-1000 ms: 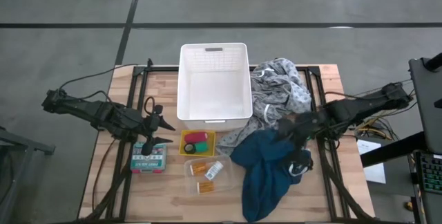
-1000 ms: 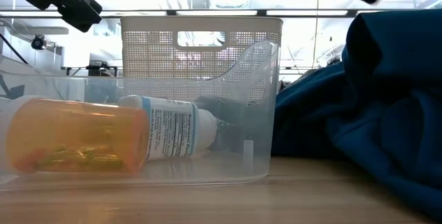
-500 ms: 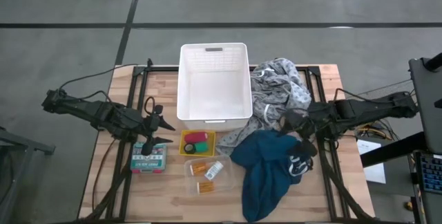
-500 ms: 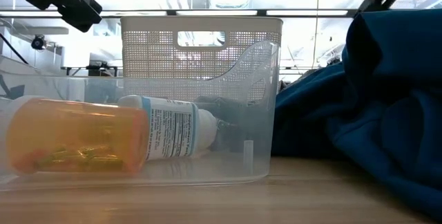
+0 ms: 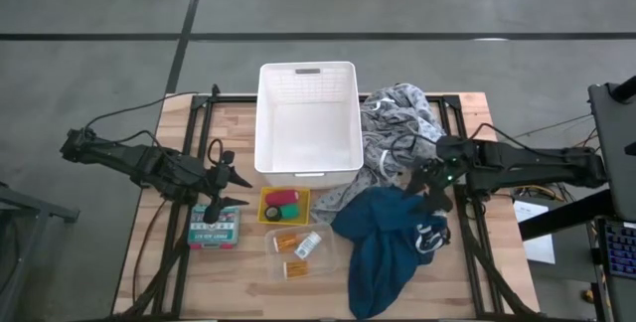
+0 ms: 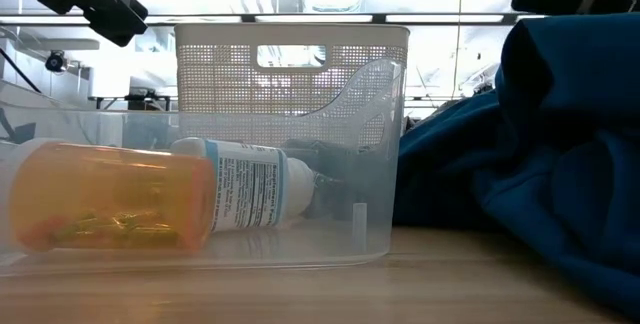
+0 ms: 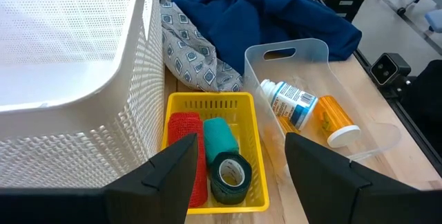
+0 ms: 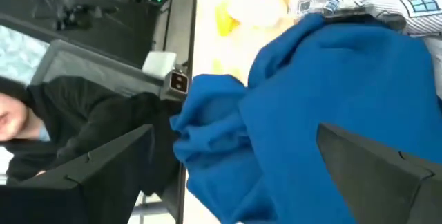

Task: Pick & Place Medicine items
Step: Put the blue lapover patient gown into the white laundry bin

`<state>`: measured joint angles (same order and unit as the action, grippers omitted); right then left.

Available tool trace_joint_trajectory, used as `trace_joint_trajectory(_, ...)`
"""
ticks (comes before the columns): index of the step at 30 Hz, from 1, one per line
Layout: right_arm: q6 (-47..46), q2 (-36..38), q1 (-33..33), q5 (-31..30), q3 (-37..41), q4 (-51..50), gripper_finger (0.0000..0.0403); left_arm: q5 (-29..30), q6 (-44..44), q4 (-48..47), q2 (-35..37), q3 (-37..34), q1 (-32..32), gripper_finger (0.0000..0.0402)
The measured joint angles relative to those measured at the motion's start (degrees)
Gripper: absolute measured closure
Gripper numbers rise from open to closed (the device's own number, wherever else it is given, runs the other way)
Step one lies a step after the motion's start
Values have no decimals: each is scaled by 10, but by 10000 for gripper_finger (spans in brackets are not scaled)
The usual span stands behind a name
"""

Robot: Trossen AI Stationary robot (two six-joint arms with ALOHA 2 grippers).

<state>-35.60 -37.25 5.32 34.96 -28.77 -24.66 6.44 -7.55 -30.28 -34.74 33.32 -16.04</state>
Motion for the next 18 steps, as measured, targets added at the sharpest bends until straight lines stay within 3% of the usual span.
trace_joint_trajectory(8, 21, 64, 4, -34, -10, -151, 3, 0, 0, 0, 0, 0, 0, 176)
trace_joint_trajectory(18, -61, 144, 7, -55, 43, -153, 3, 0, 0, 0, 0, 0, 0, 176)
